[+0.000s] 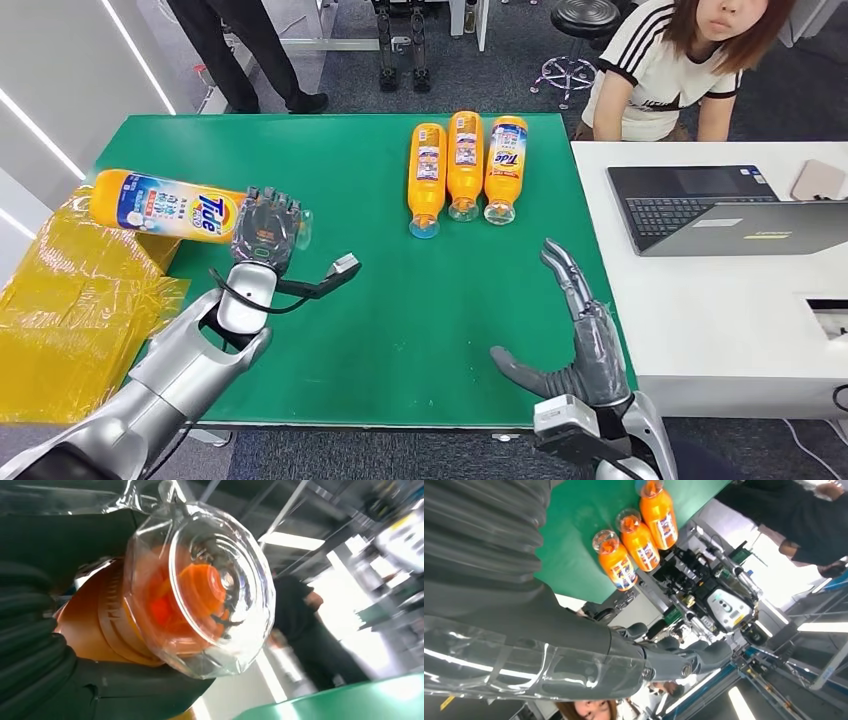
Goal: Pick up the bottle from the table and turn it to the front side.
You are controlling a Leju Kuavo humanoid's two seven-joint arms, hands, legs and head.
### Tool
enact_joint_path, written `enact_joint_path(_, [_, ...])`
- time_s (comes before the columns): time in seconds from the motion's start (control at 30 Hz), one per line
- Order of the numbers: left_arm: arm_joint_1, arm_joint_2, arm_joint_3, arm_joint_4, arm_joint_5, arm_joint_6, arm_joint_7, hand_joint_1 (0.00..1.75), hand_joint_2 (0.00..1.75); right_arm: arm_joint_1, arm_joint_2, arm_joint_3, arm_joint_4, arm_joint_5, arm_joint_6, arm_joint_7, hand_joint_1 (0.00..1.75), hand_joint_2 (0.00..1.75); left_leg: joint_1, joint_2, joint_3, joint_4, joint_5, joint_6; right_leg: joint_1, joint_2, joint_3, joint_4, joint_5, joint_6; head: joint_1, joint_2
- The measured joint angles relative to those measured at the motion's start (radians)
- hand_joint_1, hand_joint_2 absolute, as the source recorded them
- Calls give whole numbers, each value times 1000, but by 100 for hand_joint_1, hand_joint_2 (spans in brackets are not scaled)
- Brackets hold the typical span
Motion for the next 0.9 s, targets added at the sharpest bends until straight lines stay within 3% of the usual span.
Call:
enact_joint_path(0.1, [7, 29, -29, 2, 0, -39, 92, 175, 175, 26, 0, -9, -3, 14, -1, -2, 0, 175, 0, 0, 0, 0, 0, 0, 0, 0, 0, 0, 0, 0, 0, 0])
enact_joint_path(0.2, [22, 59, -41, 2, 0, -57, 119, 175, 175, 45, 2, -15, -8, 27, -1, -1, 0, 175, 0, 0, 0, 0, 0, 0, 0, 0, 0, 0, 0, 0, 0, 0])
enact_joint_path(0.43, [66, 96, -38, 9, 0, -51, 77, 175, 175, 63, 14, -24, -20, 41, 1, 14, 0, 175, 0, 0, 0, -1, 0, 0, 0, 0, 0, 0, -1, 0, 0, 0])
enact_joint_path(0.9, [90, 93, 6, 102, 0, -18, 4, 175, 175, 89, 21, -38, -36, 56, -1, 19, 0, 175, 0, 0, 0, 0, 0, 0, 0, 0, 0, 0, -1, 0, 0, 0])
